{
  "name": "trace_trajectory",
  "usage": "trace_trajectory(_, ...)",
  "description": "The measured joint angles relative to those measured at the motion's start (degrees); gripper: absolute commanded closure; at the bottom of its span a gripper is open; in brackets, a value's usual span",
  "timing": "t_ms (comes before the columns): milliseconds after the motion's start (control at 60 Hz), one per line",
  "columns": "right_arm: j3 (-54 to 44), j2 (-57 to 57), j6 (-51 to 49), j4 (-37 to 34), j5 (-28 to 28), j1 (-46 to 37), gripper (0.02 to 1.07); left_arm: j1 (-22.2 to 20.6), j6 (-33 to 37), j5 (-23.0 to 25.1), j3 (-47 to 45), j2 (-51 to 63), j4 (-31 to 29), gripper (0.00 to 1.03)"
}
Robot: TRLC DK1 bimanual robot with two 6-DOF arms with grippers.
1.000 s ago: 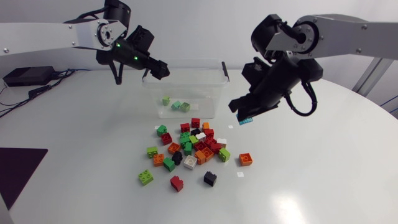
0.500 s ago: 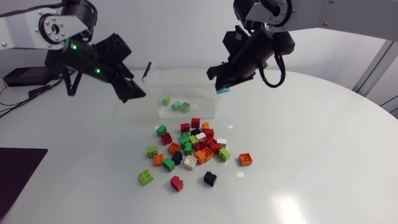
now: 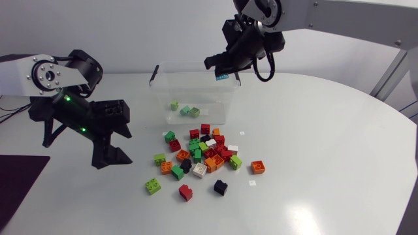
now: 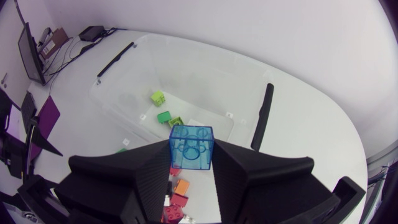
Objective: Place the duplo bricks in the container
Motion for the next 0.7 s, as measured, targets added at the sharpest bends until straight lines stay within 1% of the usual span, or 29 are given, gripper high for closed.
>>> trace_trajectory(83,0.72,1.55,0.0,1.27,1.03,0.0,0.81,-1.31,-0.35,-1.95,-1.11,-0.04,-1.11,0.06)
trace_trajectory(217,2.51,4.57,-0.04,3.15,2.21,0.0,0.81,-4.13,-4.09,-5.35,-3.41,-0.04,-3.98,0.06)
trace_trajectory(350,5.14,7.82,-0.33,5.22,3.8,-0.02,0.81,-6.29,-8.66,-5.99,-4.31,-0.44,-7.13,0.06)
trace_trajectory(450,8.41,10.49,-0.48,5.4,4.61,-0.2,0.8,-7.91,-12.04,-8.09,-5.16,-1.14,-8.26,0.06)
trace_trajectory(483,9.51,11.34,-0.52,5.42,4.98,-0.26,0.79,-8.48,-13.11,-8.46,-5.49,-1.25,-8.74,0.06)
trace_trajectory(500,10.03,11.76,-0.59,5.44,5.31,-0.31,0.77,-8.76,-13.68,-8.5,-5.62,-1.29,-9.14,0.06)
trace_trajectory(533,11.13,12.66,-0.74,5.46,6.03,-0.35,0.67,-9.29,-14.58,-8.7,-5.84,-1.29,-9.73,0.06)
trace_trajectory(567,11.98,13.33,-0.92,5.44,6.43,-0.44,0.52,-9.9,-15.58,-9.01,-6.14,-1.33,-10.64,0.06)
trace_trajectory(583,12.35,13.66,-0.94,5.44,6.64,-0.44,0.42,-10.16,-16.04,-9.4,-6.29,-1.38,-10.86,0.06)
trace_trajectory(650,13.55,14.75,-0.96,5.38,7.72,-0.46,0.17,-11.56,-17.81,-10.23,-7.15,-1.64,-11.3,0.06)
trace_trajectory(683,13.97,15.06,-0.96,5.38,8.44,-0.44,0.11,-12.41,-18.38,-10.82,-7.72,-1.81,-11.37,0.06)
trace_trajectory(700,14.05,15.15,-0.96,5.38,8.61,-0.44,0.09,-12.9,-18.6,-11.06,-8.02,-1.88,-11.47,0.06)
